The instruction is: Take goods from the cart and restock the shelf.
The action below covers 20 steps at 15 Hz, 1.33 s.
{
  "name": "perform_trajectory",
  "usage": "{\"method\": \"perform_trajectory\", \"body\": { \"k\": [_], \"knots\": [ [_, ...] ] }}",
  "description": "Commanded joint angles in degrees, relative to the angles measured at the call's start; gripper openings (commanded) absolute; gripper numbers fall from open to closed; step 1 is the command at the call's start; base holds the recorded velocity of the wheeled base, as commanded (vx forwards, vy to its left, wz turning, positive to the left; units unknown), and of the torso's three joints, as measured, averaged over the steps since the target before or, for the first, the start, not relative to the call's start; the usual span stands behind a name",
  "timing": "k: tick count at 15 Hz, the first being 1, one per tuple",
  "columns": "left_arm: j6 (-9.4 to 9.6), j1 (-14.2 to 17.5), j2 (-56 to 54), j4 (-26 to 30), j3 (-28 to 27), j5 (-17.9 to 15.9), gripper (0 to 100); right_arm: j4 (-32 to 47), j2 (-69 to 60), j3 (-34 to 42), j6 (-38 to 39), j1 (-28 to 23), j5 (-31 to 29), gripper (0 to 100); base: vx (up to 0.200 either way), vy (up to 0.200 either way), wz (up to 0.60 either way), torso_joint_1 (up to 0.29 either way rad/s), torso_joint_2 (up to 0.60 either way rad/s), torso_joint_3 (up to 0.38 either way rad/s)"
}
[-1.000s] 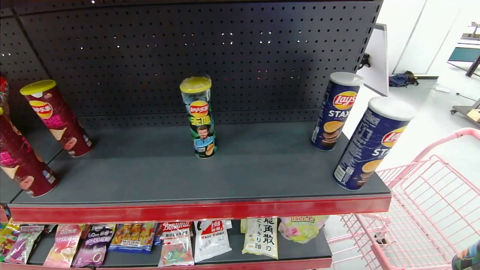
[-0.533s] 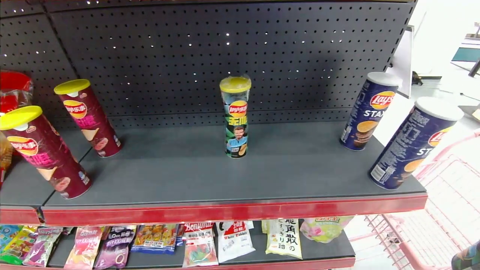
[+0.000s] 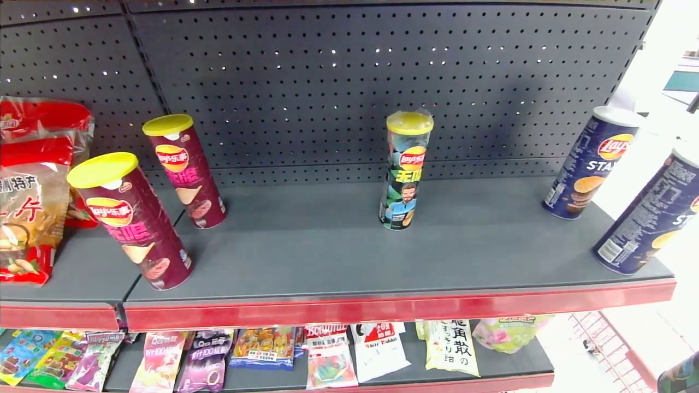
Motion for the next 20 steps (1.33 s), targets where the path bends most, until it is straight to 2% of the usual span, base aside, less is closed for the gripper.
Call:
{"method": "perform_trajectory", "body": {
  "k": [1, 5, 11, 15, 16, 17, 18, 20],
  "knots": [
    [0.02, 0.04, 0.05, -0.02, 0.01, -0.01, 100, 0.0, 0.15, 0.06, -0.03, 0.04, -0.04, 0, 0.0, 0.0, 0.0, 0.0, 0.0, 0.0],
    [0.02, 0.04, 0.05, -0.02, 0.01, -0.01, 100, 0.0, 0.15, 0.24, -0.03, 0.04, -0.04, 0, 0.15, 0.0, 0.0, -0.002, 0.0, 0.001],
    [-0.33, 0.04, 0.05, -0.02, 0.01, 0.16, 100, 0.26, -3.9, 1.73, -0.73, 0.3, 0.93, 0, 0.0, 0.0, 0.0, 0.0, 0.0, 0.0],
    [0.11, -0.14, 0.31, -0.02, 0.01, -0.36, 100, 0.52, -11.98, 4.28, -0.91, 1.0, 11.04, 0, 0.0, 0.0, 0.0, 0.0, 0.0, 0.0],
    [0.02, -0.14, 0.05, -0.02, 0.01, -1.33, 100, 0.52, -13.04, 4.81, -0.91, 1.0, 11.74, 0, 0.0, 0.0, 0.0, 0.0, 0.0, 0.0],
    [0.28, -0.05, 0.05, -0.02, 0.01, -4.14, 100, 0.35, -14.0, 6.21, -0.29, 1.18, 12.8, 0, 0.0, 0.0, 0.0, 0.0, 0.0, 0.0],
    [1.16, -0.14, 0.05, -0.02, 0.01, -4.5, 100, 0.17, -14.0, 6.39, 1.55, 1.53, 15.87, 0, 0.0, 0.0, 0.0, 0.0, 0.0, 0.0],
    [1.25, -0.14, 0.05, -0.02, 0.01, -4.67, 100, 0.17, -12.42, 5.69, 2.87, 1.8, 18.33, 0, 0.0, 0.0, 0.0, 0.0, 0.0, 0.0]
  ]
}}
